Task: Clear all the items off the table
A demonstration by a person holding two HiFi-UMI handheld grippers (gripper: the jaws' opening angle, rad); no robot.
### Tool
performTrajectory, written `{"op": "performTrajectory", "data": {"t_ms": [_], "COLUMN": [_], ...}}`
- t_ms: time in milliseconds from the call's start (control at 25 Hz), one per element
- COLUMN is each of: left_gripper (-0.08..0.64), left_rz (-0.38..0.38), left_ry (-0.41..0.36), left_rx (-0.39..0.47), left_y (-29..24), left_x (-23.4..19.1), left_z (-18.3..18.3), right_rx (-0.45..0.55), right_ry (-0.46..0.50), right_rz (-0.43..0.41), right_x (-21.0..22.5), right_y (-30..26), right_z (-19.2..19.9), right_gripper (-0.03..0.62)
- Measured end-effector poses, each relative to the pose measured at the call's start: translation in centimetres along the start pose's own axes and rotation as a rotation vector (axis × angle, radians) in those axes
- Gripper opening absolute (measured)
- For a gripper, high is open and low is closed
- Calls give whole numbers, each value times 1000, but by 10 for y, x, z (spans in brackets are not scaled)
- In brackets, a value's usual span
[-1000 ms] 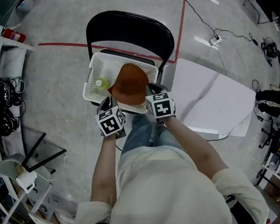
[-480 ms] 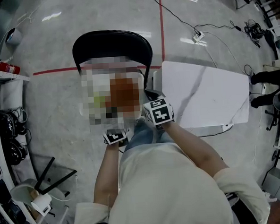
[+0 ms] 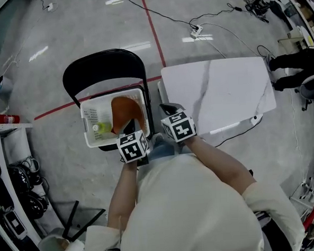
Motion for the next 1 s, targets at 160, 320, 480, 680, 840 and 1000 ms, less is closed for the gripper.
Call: {"op": "performTrajectory", "data": {"t_ms": [160,320,480,680,840,1000], "left_gripper": [9,9,9,9,9,9], "left_rz": [73,143,202,221,220,213], "left_ry": [-59,-112,-165,-205,-222,-226], "left_rx": [-8,-22,-39,-44,-31,-20], "left_y": [-4,-8,-12,-15,-5,8], "left_x": [28,54,80,106,128,152], "left_z": [-6,-7,-5,-3,3,16], "right_rx": [24,36,38,37,51,71], "right_ry": [-65,-131,-175,-216,-228,-214], "right_rz": [28,44,66,69,64,58], "right_x": [18,32,42,52,60,69], "right_y": [18,33,50,65,83,108], "right_z": [10,24,43,66,79,92], "right_gripper": [-2,-2,-2,-2,-2,-2]}}
Point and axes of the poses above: the fingertips, and each gripper's own axes: y backward along the fingers, x to its right, z out of its underside, the point moved 6 cm from there along y, backward along the fingers
